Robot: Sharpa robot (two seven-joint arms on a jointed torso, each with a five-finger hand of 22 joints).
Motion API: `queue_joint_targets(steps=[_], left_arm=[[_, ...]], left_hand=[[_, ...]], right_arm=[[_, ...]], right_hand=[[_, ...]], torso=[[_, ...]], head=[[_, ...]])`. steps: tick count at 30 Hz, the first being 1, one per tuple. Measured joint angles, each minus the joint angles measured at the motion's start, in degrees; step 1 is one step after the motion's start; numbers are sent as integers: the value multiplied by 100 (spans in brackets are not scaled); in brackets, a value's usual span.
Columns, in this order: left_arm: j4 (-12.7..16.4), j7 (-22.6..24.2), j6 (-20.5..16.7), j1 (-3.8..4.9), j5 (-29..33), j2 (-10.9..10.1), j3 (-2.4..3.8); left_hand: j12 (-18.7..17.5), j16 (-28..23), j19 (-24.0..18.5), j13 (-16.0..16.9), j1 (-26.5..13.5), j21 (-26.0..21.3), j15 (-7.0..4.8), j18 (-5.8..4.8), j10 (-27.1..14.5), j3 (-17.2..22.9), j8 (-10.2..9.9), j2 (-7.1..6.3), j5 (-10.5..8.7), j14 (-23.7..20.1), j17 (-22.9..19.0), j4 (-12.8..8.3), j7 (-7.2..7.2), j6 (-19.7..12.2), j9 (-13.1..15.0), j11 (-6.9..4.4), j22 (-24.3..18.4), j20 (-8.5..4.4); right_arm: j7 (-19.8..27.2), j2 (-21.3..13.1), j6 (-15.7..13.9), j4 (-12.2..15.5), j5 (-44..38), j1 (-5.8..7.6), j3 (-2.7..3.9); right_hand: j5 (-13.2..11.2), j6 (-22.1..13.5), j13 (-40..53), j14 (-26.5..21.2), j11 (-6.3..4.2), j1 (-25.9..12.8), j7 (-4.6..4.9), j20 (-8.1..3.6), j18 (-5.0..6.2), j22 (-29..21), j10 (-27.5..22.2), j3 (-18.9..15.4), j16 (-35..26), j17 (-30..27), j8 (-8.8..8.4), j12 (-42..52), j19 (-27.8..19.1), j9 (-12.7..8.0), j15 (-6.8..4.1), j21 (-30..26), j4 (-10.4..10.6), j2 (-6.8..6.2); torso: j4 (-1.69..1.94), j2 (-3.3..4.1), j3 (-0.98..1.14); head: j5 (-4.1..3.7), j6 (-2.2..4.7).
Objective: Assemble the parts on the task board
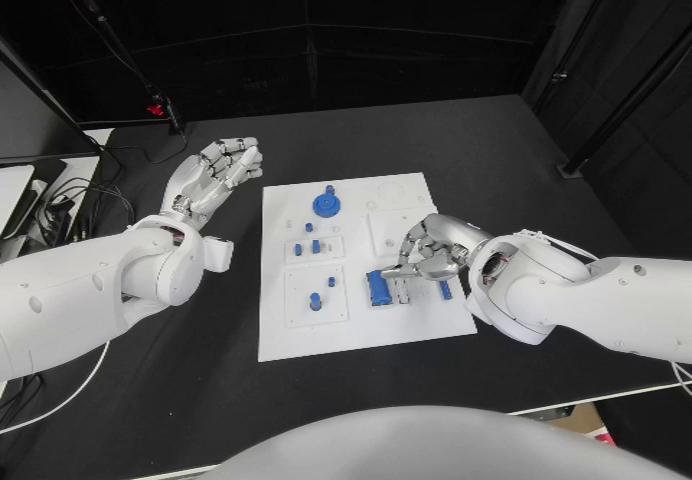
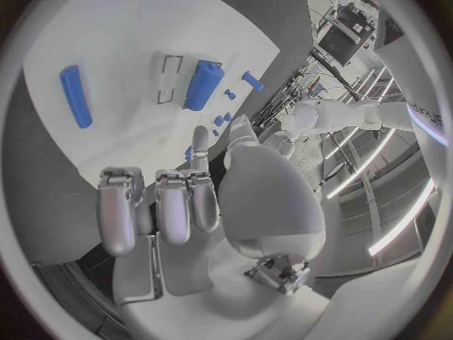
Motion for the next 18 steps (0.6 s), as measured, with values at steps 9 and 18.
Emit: queue_joint_targets(steps=[9,18], left_arm=[[9,0,3,-6,0,-18,0],[15,0,4,-6,0,-32,0]], left_hand=[[0,0,0,0,0,0,0,0,0,0,0,0,0,0,0,0,0,0,0,0,0,0],[0,0,0,0,11,0,0,0,0,0,0,11,0,0,0,0,0,0,0,0,-5,0]], right_arm=[[31,142,356,-48,-31,-139,-3],[-118,230,552,-144,-207,-171,-4]], right_hand=[[0,70,0,0,-30,-29,-35,0,0,0,13,6,0,0,53,0,0,39,0,0,6,-256],[0,91,0,-1,-72,211,-55,-31,0,0,13,172,0,-1,58,0,10,75,-42,0,-17,-16]], torso=[[13,11,4],[9,11,6]], head=[[3,11],[1,3]])
